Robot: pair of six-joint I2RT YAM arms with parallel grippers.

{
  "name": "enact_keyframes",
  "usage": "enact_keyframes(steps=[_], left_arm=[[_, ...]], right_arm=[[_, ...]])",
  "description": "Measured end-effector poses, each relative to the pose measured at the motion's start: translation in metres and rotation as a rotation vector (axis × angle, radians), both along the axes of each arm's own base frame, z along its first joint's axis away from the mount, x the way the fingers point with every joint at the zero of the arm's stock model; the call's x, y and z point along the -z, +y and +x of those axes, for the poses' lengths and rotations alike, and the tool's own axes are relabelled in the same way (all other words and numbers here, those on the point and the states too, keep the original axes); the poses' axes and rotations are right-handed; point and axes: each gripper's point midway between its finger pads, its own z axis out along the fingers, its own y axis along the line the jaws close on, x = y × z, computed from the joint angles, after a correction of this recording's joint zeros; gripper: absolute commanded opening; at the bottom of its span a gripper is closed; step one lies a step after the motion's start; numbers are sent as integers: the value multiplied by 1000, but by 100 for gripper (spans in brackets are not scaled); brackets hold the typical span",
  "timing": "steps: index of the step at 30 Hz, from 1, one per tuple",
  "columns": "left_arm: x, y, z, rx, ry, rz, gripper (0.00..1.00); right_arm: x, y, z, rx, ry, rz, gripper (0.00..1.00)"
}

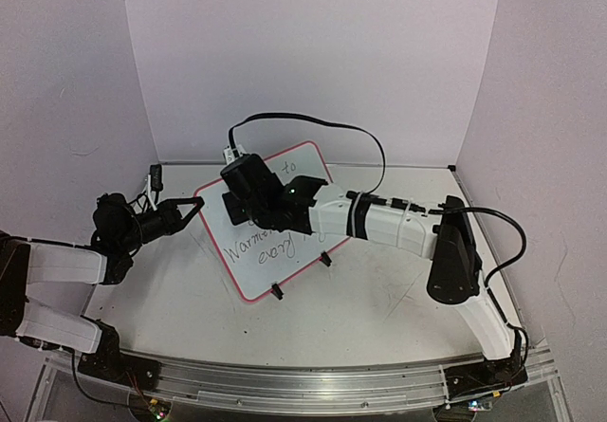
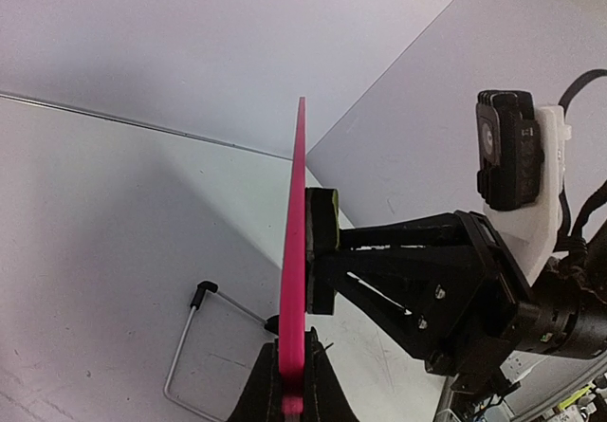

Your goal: Erase the whiteboard

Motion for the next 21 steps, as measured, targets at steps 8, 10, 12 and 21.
enact_keyframes(steps=[8,10,12,21], left_arm=[[0,0,0,2,-1,1,0],[0,0,0,2,-1,1,0],[0,0,0,1,1,0,0],[0,-2,-2,12,18,-15,0]], right_arm=[[3,-10,8,9,19,63,0],[7,-22,15,21,33,70,0],[10,-35,25,41,39,77,0],[19,-98,85,169,26,112,0]])
